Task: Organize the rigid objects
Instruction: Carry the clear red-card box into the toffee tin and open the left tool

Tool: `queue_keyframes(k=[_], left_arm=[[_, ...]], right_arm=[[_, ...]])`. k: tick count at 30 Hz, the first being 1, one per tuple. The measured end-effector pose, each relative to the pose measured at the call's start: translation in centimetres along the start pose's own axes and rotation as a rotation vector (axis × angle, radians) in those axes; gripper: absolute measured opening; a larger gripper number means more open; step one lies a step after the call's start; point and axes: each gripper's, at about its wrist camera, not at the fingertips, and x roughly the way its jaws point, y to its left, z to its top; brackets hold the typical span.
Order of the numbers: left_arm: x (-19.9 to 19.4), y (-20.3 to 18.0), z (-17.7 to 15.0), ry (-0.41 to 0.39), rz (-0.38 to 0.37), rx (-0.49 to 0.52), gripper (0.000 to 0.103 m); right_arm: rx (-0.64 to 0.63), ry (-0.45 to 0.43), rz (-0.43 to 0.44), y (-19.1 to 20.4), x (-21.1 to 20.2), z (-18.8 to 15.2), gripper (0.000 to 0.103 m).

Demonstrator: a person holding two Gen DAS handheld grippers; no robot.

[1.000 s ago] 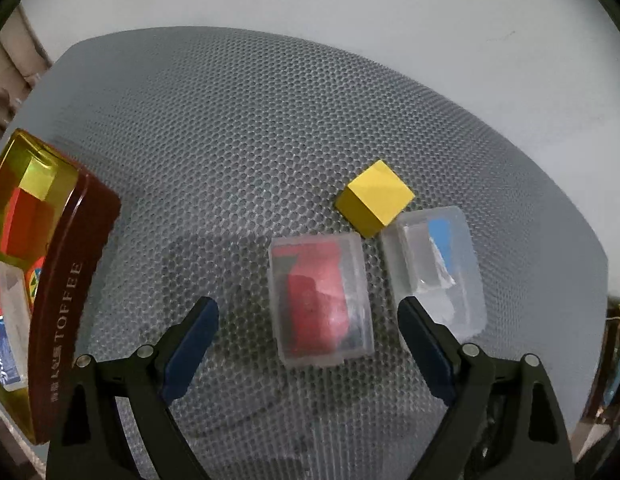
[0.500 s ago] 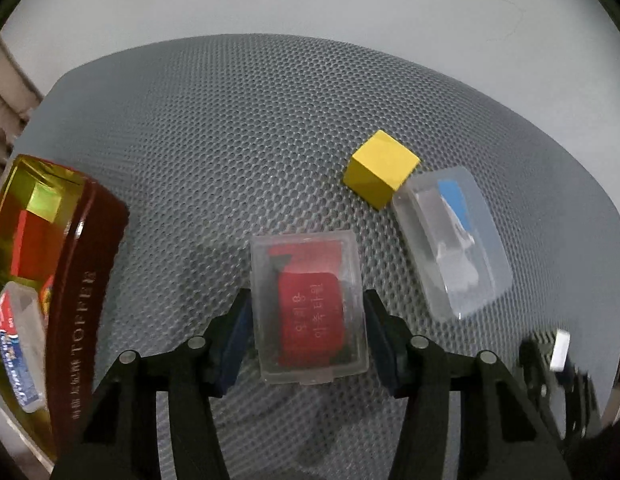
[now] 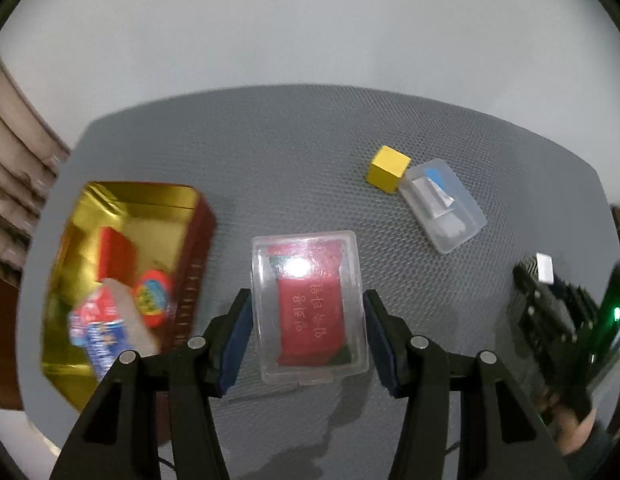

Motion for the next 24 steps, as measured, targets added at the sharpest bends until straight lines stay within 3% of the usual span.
queue_keyframes(k=[7, 13, 18, 24], left_arm=[[-3.7, 6.9, 0.2, -0.063, 0.066, -0.02, 0.05], [-3.9, 14.6, 1.3, -0.095, 0.128, -0.086, 0.05], [-2.2, 19.6, 1.3, -0.065, 0.178, -0.13, 0.05], [0.5, 22.5, 1.3, -0.014, 0.183, -0.162, 0.05]], right_arm=[[-0.002, 0.001, -0.005, -0.2, 1.4, 0.1, 0.038], [-0.005, 0.001, -0.01, -0.4, 2.1, 0.4, 0.038], [-0.008, 0.001, -0.015, -0.3, 2.1, 0.3, 0.038], [-0.011, 0.001, -0.018, -0.3, 2.3, 0.4, 0.038]])
